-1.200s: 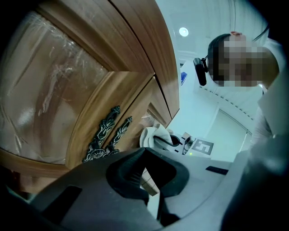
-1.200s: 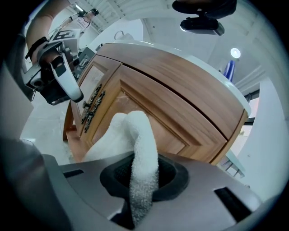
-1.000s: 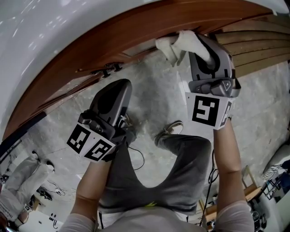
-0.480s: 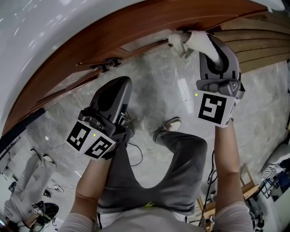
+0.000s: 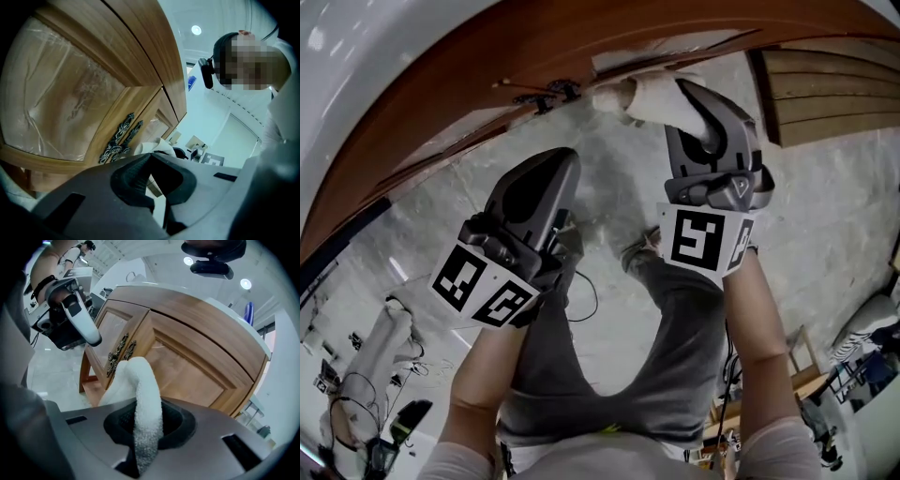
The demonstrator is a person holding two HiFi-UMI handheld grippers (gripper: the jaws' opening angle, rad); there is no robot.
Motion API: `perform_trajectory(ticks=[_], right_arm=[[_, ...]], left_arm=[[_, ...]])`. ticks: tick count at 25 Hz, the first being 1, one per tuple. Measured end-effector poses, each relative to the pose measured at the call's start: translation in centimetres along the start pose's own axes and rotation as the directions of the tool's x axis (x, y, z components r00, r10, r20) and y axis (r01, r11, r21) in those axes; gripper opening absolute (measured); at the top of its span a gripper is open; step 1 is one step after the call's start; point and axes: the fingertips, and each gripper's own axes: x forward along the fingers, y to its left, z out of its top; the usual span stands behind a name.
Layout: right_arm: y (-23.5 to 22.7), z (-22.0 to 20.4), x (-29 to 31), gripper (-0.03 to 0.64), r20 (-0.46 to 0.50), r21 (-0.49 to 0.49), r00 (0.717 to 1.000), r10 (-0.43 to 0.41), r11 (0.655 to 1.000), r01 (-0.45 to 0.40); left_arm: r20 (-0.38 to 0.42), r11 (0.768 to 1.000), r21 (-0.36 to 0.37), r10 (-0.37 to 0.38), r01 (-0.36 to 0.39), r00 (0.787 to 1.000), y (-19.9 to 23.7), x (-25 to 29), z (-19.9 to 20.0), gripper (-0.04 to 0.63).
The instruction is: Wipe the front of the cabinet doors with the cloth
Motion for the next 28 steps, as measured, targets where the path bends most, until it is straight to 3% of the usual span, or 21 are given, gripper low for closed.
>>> perform_trajectory(ticks=[11, 28], right_arm=[[3.9, 0.2, 5.5, 0.072, 0.054, 0.0, 0.998, 0.023, 1.0, -0.023], [1.8, -3.9, 5.5, 0.071, 0.063, -0.04, 0.998, -0.014, 0.999, 0.016]], left_arm=[[0.011, 0.999, 0.027, 0.017, -0.017, 1.0, 5.8, 0.9, -0.3, 0.015], [0.063, 0.998, 0.042, 0.032, -0.035, 0.997, 5.0, 2.9, -2.3, 0.015]])
